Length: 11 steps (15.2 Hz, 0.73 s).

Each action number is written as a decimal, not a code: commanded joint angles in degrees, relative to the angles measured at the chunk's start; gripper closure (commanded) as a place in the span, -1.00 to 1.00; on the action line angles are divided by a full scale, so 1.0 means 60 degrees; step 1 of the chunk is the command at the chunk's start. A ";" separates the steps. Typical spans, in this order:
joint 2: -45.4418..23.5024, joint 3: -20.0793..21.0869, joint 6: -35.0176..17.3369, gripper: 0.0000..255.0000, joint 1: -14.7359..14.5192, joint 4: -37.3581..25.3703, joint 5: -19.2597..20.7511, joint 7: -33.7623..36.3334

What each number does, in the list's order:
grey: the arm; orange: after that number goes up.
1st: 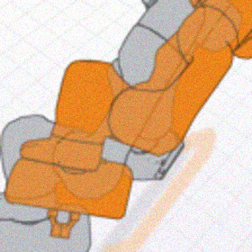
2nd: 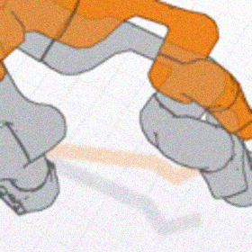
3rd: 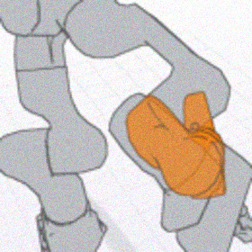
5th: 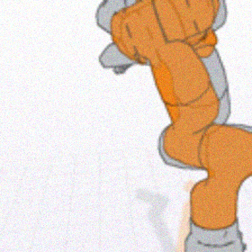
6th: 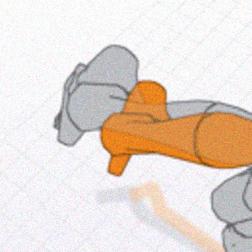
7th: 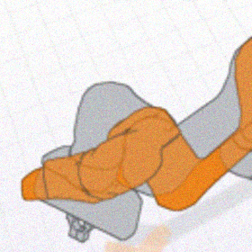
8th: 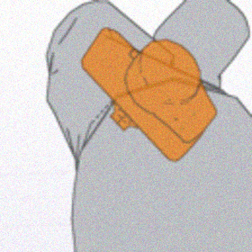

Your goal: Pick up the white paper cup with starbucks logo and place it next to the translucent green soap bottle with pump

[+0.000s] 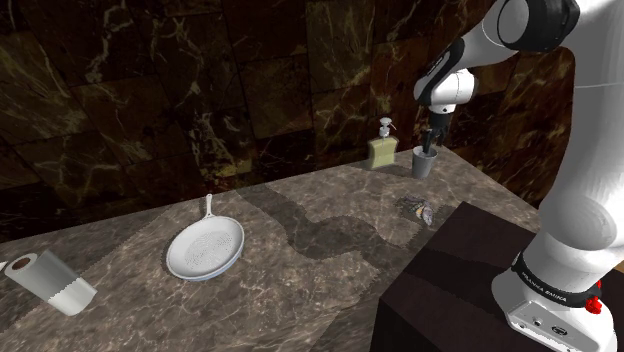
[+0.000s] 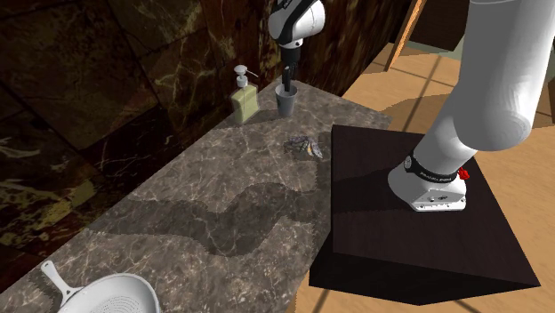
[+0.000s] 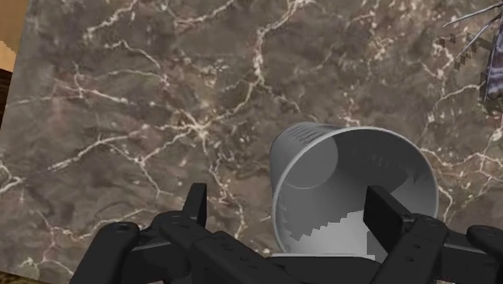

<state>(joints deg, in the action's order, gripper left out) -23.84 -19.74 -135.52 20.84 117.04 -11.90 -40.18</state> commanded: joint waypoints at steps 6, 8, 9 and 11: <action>0.0685 -0.0199 0.0849 -1.00 -0.0137 -0.0207 0.0371 0.0249; 0.0685 -0.0199 0.0849 -1.00 -0.0137 -0.0207 0.0371 0.0249; 0.0685 -0.0199 0.0849 -1.00 -0.0137 -0.0207 0.0371 0.0249; 0.0684 -0.0199 0.0847 -1.00 -0.0137 -0.0207 0.0371 0.0248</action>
